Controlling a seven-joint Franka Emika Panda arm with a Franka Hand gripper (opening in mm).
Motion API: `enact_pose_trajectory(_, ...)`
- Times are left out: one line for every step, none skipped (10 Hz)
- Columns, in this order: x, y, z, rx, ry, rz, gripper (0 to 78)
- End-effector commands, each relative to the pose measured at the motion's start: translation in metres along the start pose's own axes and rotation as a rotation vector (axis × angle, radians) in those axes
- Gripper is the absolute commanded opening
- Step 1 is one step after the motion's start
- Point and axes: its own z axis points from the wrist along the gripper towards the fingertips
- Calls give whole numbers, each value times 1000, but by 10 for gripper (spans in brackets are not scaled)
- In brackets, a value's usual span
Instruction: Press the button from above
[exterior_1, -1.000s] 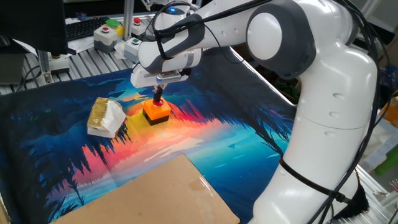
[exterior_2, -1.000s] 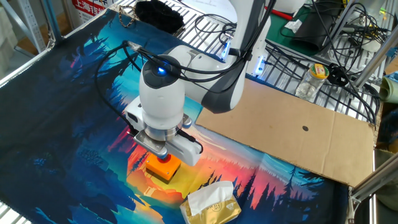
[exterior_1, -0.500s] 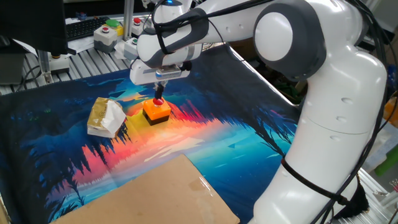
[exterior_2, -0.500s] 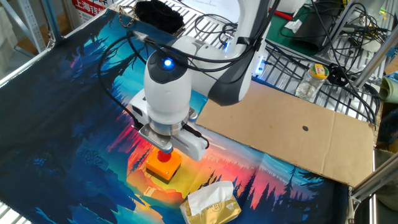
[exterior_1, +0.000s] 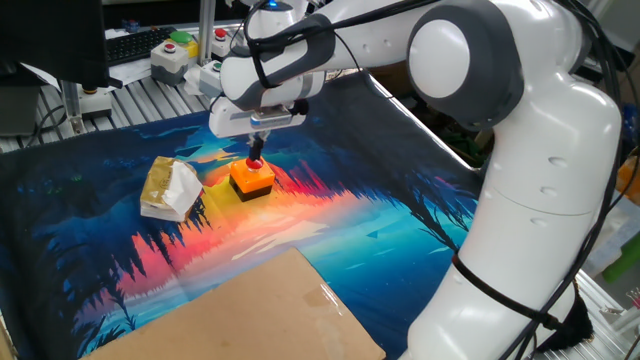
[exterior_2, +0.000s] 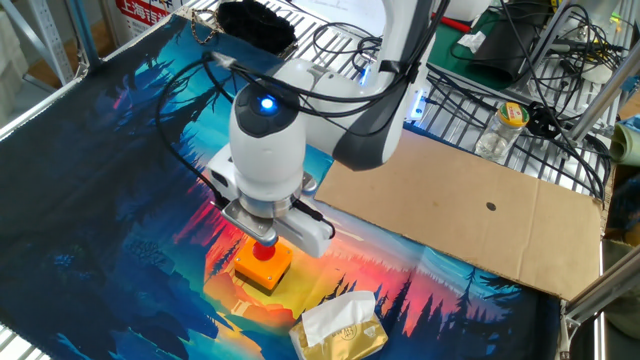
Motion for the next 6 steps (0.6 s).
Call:
enact_pose_trajectory(-13,-25,-109,17,105,-19,0)
enact_pose_trajectory(-13,-28,-112,17,107,-14,0)
enact_pose_trajectory(-13,-29,-112,17,104,-8,0)
enact_pose_trajectory(-14,-29,-113,17,103,-5,0)
enact_pose_trajectory(-15,-30,-114,18,102,-4,0)
enact_pose_trajectory(-16,-31,-115,19,103,-5,0)
